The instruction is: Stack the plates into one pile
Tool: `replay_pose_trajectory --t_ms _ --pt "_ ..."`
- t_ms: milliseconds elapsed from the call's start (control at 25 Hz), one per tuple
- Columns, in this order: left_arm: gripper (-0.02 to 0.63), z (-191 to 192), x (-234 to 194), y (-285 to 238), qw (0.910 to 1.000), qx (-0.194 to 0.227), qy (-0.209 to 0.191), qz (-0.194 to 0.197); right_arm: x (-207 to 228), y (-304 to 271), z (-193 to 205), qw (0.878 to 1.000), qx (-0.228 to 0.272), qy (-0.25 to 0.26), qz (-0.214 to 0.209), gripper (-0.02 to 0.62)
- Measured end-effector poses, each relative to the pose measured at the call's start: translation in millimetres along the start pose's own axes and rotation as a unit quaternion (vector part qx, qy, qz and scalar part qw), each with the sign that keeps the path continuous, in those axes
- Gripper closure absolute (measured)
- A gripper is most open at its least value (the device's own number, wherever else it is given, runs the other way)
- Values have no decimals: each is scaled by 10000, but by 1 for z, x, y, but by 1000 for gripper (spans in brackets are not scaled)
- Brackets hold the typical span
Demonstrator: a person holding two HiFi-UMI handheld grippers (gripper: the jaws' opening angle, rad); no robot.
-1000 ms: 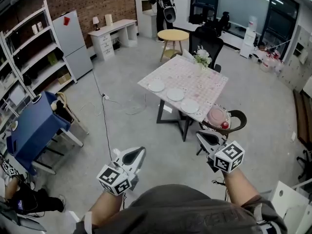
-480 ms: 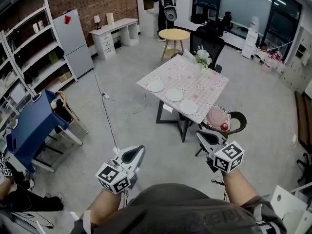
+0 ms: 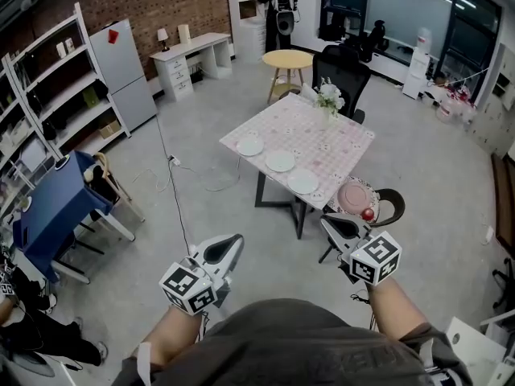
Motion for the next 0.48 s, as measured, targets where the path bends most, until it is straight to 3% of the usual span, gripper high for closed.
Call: replay_pose_trajectory --t_ms 240,480 --pt "601 9 -13 -19 9999 -45 150 -18 17 -13 10 9999 -30 -71 -91 601" --pt "601 12 -70 -32 9995 44 313 32 31 -63 15 9999 -82 -74 -57 601"
Point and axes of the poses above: the fingertips, and each gripper's own axes: y backward along the fingers, x to its right, z out of its underside, the point moved 1 cm from there along y, backward along the fingers, and after that the axes turned 5 degrees about y, right-handed, at the moved point
